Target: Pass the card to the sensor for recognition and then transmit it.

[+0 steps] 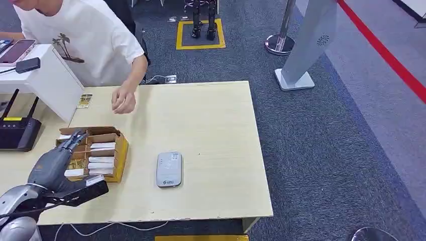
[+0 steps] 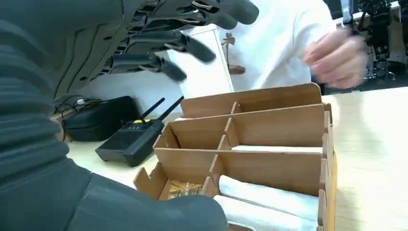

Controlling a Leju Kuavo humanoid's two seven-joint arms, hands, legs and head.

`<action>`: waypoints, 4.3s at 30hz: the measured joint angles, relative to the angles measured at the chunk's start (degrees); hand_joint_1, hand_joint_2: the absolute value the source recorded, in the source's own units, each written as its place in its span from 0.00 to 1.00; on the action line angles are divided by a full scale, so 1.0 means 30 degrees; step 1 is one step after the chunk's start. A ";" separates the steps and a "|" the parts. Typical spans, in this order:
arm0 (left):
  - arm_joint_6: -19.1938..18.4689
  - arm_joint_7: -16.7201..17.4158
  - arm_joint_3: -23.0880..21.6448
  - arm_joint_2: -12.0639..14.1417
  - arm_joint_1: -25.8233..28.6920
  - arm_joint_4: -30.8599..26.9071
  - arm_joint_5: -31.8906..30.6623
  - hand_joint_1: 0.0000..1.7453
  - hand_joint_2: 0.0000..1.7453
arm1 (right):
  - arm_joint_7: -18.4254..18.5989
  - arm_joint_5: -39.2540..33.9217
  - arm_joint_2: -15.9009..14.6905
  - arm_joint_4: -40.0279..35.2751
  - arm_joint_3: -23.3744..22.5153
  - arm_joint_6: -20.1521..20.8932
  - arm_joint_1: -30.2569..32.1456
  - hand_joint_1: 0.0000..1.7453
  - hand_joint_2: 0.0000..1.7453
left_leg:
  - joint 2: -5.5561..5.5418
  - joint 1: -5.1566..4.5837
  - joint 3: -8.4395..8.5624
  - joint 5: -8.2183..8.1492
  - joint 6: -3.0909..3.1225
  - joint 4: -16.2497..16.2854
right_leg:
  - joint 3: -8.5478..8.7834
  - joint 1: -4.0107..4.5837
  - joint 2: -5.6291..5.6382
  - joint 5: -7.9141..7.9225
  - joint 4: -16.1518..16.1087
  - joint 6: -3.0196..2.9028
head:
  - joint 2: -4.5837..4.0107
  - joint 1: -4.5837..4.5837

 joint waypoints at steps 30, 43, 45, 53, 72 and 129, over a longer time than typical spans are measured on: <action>-0.0641 0.0204 0.0000 0.0364 0.1500 -0.0007 0.0503 0.00 1.00 | 0.0182 0.0051 0.0000 0.0022 -0.0007 -0.0015 0.0003 0.00 0.00 | -0.0004 -0.0001 -0.0004 -0.0001 0.0000 0.0000 | 0.0002 -0.0001 -0.0001 -0.0001 -0.0001 0.0002 | 0.0007 0.0000; -0.0706 0.0736 -0.0051 0.0065 0.1419 0.0481 -0.0671 0.00 1.00 | 0.0313 0.0350 0.0000 0.0058 -0.0007 0.0015 -0.0009 0.00 0.00 | -0.0002 -0.0001 -0.0002 -0.0001 0.0001 0.0000 | 0.0002 -0.0001 -0.0001 -0.0001 -0.0002 0.0002 | 0.0007 0.0000; -0.0671 0.0736 -0.0066 -0.0073 0.1374 0.0663 -0.0779 0.00 1.00 | 0.0321 0.0386 0.0000 0.0058 -0.0007 0.0015 -0.0001 0.00 0.00 | 0.0001 -0.0001 -0.0001 -0.0001 0.0001 0.0002 | 0.0001 -0.0002 0.0001 0.0000 -0.0002 0.0001 | 0.0001 0.0000; -0.0663 0.0728 -0.0080 -0.0496 0.0903 0.1356 -0.0831 0.00 1.00 | 0.0335 0.0430 0.0000 0.0066 -0.0007 0.0044 -0.0008 0.00 0.00 | -0.0001 -0.0001 -0.0002 -0.0001 0.0001 0.0002 | 0.0001 -0.0002 -0.0001 0.0000 -0.0003 0.0001 | 0.0000 0.0007; -0.0685 0.0626 -0.0401 -0.1166 0.0225 0.2426 -0.0845 1.00 1.00 | 0.0335 0.0444 0.0000 0.0073 0.0007 0.0073 -0.0005 0.00 0.00 | 0.0000 -0.0001 -0.0001 -0.0002 0.0001 0.0003 | 0.0000 -0.0002 0.0000 0.0000 -0.0003 0.0002 | 0.0000 0.0000; -0.2454 0.1384 -0.0059 0.1100 -1.2310 0.3797 0.1479 1.00 1.00 | 0.0029 0.0444 -0.0029 0.0073 0.0015 0.0444 -0.0138 0.00 0.00 | -0.0042 0.0007 -0.0019 0.0041 0.0024 0.0031 | -0.0005 0.0011 -0.0038 0.0042 -0.0002 -0.0003 | 0.0007 0.0000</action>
